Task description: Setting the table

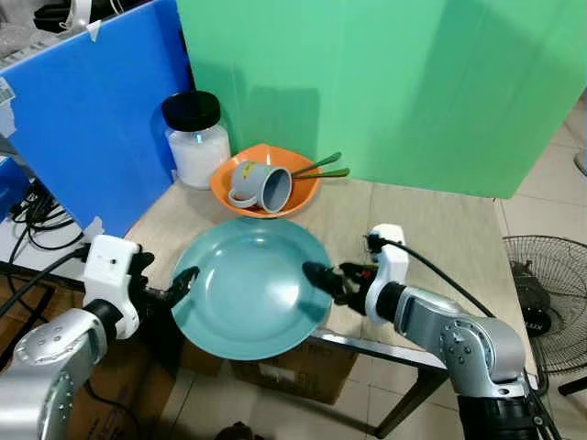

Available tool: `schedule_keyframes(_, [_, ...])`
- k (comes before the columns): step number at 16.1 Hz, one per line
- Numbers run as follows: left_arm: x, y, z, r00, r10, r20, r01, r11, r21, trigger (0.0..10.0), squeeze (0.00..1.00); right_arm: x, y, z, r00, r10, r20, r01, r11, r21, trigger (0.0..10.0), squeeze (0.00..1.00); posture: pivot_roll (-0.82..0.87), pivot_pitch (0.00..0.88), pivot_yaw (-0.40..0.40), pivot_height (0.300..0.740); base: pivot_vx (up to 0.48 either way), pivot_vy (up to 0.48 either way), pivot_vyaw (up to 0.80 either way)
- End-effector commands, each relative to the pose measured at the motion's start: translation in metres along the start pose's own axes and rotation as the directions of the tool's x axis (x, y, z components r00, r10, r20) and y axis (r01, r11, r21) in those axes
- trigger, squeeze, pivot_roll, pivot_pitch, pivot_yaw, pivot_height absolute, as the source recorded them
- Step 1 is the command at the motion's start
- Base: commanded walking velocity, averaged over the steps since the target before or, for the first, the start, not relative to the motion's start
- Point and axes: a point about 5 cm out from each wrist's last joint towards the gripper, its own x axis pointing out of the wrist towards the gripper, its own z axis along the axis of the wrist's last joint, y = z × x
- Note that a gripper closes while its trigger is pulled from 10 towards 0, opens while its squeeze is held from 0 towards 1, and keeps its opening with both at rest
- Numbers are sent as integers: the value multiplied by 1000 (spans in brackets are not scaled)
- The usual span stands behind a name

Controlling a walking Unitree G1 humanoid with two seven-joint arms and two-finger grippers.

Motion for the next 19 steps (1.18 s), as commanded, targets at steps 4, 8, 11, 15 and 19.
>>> schedule_keyframes(4, [-3,2,0,1000,-19,25,22,994,-107,10000,0,-1,5,-2,997,70,-38,-68,995,73,8510,0,142,0,20,740,0,0,0])
schedule_keyframes(8, [-3,-5,-3,998,-61,2,61,988,-141,10000,0,0,14,-6,988,140,-70,-131,983,126,2353,0,138,0,19,740,0,0,0])
schedule_keyframes(11, [-3,-10,-5,996,-90,-5,88,982,-166,10000,0,6,11,-9,987,142,-71,-127,974,188,0,0,139,0,15,740,0,0,0])
schedule_keyframes(15, [-3,-14,-6,993,-118,-6,115,977,-181,10000,0,12,11,-14,985,154,-77,-135,968,212,0,0,139,0,14,740,0,0,0])
schedule_keyframes(19, [-4,-16,-7,992,-128,-10,124,975,-186,10000,0,13,10,-15,984,158,-76,-138,966,219,0,0,142,0,9,740,0,0,0])
